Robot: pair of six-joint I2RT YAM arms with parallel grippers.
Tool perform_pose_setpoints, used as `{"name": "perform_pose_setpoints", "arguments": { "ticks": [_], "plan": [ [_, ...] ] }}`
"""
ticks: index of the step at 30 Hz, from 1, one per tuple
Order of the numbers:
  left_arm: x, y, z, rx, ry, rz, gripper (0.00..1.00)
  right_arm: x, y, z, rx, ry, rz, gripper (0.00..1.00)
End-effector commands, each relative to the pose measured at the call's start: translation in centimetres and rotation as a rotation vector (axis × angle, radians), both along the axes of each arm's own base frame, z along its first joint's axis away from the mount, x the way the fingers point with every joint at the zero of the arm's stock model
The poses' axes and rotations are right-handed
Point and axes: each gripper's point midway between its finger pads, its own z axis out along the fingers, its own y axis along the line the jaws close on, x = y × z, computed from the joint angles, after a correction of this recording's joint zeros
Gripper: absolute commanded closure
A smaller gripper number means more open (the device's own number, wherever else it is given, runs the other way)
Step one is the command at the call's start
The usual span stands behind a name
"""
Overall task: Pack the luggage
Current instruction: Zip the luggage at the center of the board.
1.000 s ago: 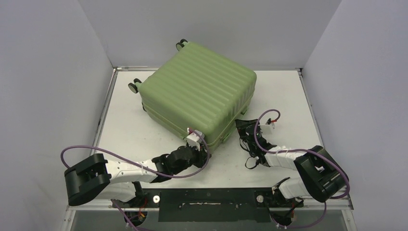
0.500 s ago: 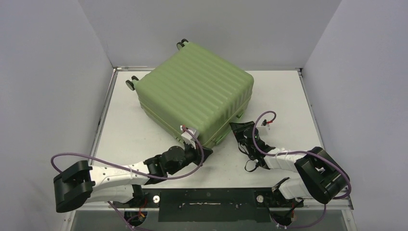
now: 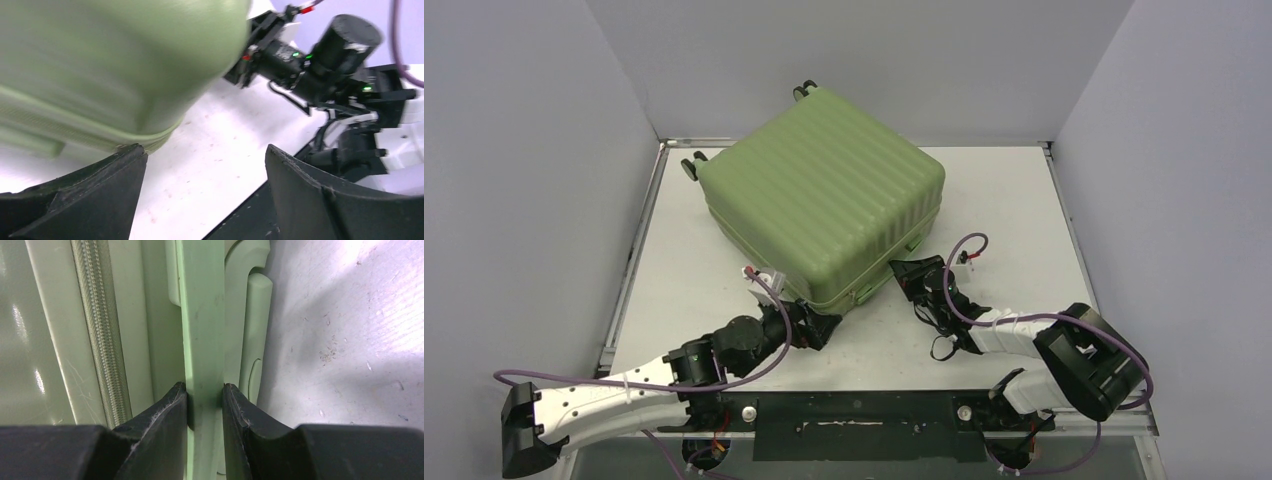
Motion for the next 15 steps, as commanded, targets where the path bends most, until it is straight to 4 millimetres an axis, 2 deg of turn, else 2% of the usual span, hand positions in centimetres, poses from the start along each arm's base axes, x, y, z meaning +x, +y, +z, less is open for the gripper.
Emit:
{"name": "perform_pose_setpoints", "arguments": {
  "ticks": [1, 8, 12, 15],
  "plan": [
    [0.3, 3.3, -4.0, 0.18, 0.057, 0.088, 0.14, -5.0, 2.2, -4.8, -0.045, 0.21, 0.196, 1.0],
    [0.7, 3.7, -4.7, 0.208, 0.005, 0.091, 0.35, -4.8, 2.4, -4.9, -0.055, 0.21, 0.208, 1.0],
    [1.3, 3.5, -5.0, 0.236, -0.023, 0.097, 0.36, -4.7, 2.5, -4.9, -0.056, 0.206, 0.212, 1.0],
    [1.8, 2.6, -5.0, 0.252, -0.043, 0.072, 0.36, -4.8, 2.6, -4.9, -0.051, 0.207, 0.218, 1.0]
  ]
}}
